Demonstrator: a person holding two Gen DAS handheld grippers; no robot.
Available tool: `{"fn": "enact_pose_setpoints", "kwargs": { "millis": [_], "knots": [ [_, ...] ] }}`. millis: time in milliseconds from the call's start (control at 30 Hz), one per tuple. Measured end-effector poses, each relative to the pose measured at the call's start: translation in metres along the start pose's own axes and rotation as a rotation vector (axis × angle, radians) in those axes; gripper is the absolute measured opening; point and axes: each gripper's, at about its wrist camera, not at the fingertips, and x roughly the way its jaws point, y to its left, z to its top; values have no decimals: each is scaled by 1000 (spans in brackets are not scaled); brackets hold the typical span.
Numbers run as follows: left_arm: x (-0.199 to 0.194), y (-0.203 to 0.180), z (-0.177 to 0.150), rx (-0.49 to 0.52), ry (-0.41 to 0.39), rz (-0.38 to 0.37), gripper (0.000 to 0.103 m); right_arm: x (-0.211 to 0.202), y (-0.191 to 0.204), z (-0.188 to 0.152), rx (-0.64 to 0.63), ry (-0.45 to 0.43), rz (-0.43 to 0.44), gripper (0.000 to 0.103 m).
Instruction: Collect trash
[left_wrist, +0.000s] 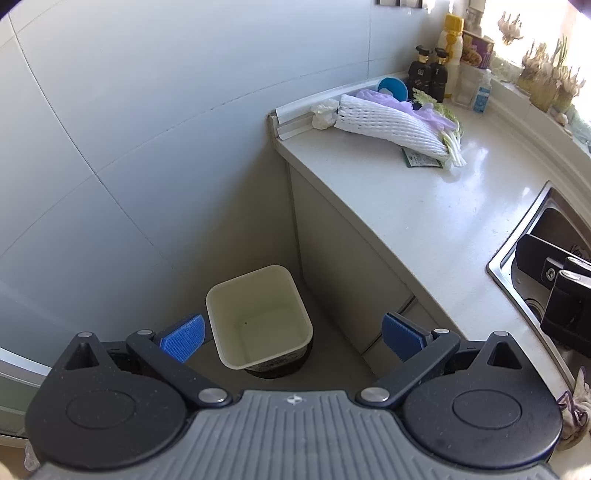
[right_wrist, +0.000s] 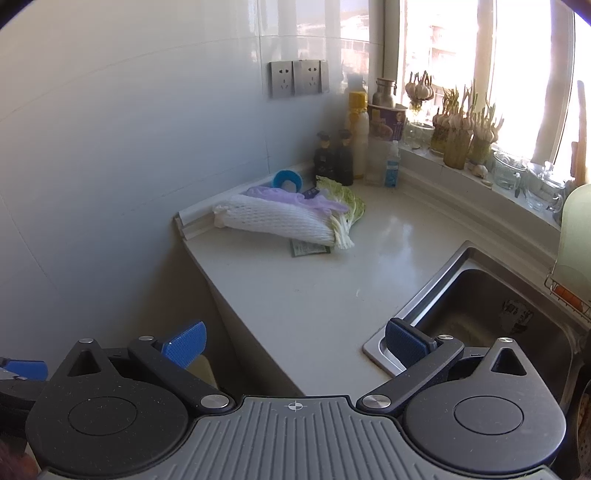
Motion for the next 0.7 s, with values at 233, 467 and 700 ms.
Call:
{"fn": "enact_pose_setpoints", "kwargs": {
  "millis": [233,467,700],
  "knots": [
    [-1,-1,0,3,-2,-1,102,0,-3,-1,6,-6,0,103],
    [-2,0,0,1,-4,-2,102,0,-2,-1,4,-4,0,103],
    [-3,-1,0,2,-7,2,102,0,-1,-2,0,-5,0,103]
  ]
}}
